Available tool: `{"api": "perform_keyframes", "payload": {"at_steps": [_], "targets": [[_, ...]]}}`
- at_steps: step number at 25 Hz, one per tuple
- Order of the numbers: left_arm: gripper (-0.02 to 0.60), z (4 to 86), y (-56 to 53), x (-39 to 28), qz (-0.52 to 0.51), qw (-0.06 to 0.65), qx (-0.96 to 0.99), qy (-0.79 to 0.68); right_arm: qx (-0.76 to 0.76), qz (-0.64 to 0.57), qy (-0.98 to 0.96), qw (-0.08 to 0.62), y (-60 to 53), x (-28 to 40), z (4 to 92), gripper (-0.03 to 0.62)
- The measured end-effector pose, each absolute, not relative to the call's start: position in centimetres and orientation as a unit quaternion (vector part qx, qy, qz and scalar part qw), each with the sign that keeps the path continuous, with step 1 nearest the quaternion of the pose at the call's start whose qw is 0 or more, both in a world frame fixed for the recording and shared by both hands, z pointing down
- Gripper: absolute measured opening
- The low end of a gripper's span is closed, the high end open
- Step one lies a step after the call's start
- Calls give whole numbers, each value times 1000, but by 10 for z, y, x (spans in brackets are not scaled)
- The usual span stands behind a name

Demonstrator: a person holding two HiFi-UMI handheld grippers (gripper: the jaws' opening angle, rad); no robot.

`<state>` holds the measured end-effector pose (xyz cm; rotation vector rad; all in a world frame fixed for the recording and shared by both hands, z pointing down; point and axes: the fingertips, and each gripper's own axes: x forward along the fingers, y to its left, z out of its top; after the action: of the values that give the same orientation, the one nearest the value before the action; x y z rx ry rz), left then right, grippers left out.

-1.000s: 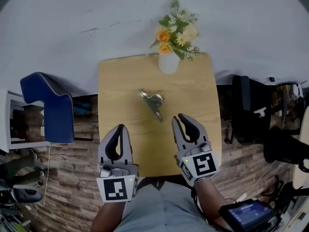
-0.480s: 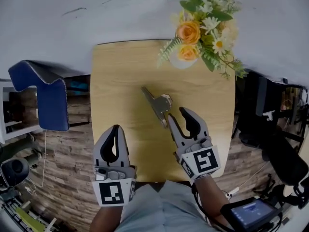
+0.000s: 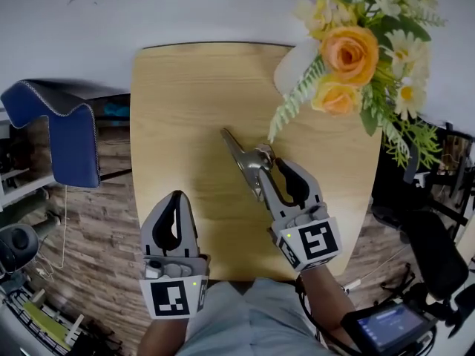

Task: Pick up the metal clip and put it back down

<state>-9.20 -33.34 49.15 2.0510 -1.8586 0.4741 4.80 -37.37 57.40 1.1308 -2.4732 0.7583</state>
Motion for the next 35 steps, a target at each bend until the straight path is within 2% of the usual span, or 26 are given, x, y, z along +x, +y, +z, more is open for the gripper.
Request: {"api": "perform_keyframes", "payload": {"at_steps": [8, 18, 22, 35], "targets": [[18, 496, -329, -101, 169, 175, 713, -658, 382, 273, -862, 191, -372, 35, 588, 129], [18, 488, -321, -110, 166, 172, 701, -672, 363, 264, -876, 175, -370, 20, 572, 60], [18, 478, -319, -114, 158, 160, 699, -678, 365, 253, -878, 176, -370, 17, 567, 57], [18, 389, -258, -157, 114, 115, 695, -700, 373, 194, -896, 141, -328, -21, 463, 54]]}}
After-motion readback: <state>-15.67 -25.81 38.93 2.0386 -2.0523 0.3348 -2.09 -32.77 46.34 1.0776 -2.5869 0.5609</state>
